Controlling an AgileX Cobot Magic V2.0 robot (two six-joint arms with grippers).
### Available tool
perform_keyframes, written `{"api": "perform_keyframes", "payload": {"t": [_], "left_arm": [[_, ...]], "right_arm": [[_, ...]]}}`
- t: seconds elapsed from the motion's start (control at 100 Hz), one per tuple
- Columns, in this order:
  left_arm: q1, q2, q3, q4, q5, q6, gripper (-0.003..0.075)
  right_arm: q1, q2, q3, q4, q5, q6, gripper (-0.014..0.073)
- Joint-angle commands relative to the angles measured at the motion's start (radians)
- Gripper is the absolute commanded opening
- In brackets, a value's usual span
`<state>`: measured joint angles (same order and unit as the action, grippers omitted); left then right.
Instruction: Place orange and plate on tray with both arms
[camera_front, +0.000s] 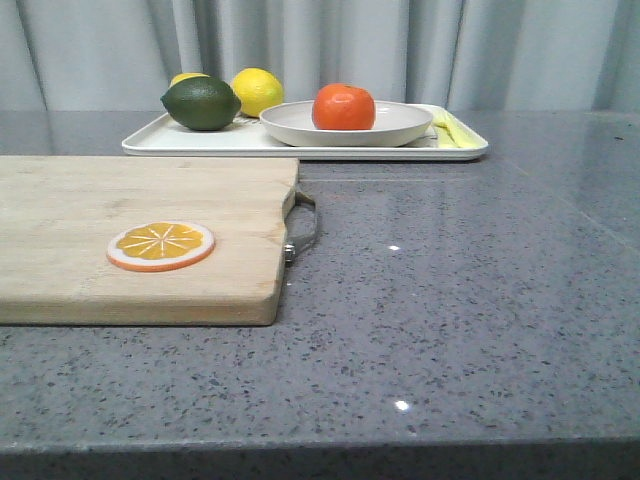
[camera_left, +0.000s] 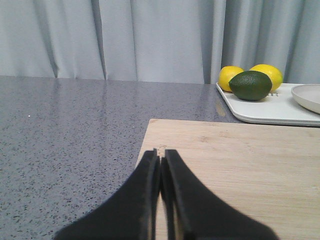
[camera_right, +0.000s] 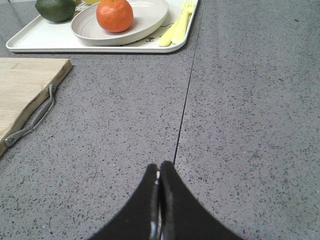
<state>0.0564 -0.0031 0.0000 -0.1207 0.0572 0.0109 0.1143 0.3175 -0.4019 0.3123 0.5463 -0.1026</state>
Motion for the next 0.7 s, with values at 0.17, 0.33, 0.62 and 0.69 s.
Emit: {"api": "perform_keyframes", "payload": {"t": [0.17,0.33,0.62,0.69], "left_arm": [[0.002,-0.032,0.023,-0.009,-0.077,-0.005,-0.0019],[0.002,-0.032,0.023,-0.009,-0.077,-0.005,-0.0019],[0.002,-0.032,0.023,-0.009,-0.077,-0.005,-0.0019],[0.002,-0.032,0.023,-0.009,-0.077,-0.005,-0.0019]], "right_arm": [[-0.005,0.006,-0.027,0.010,-0.072,-0.012,-0.0068],[-0.005,0.006,-0.027,0.010,-0.072,-0.012,-0.0068],[-0.005,0.006,-0.027,0.007,-0.072,-0.012,-0.0068],[-0.005,0.006,-0.027,-0.008,-0.080,-0.012,-0.0068]]}}
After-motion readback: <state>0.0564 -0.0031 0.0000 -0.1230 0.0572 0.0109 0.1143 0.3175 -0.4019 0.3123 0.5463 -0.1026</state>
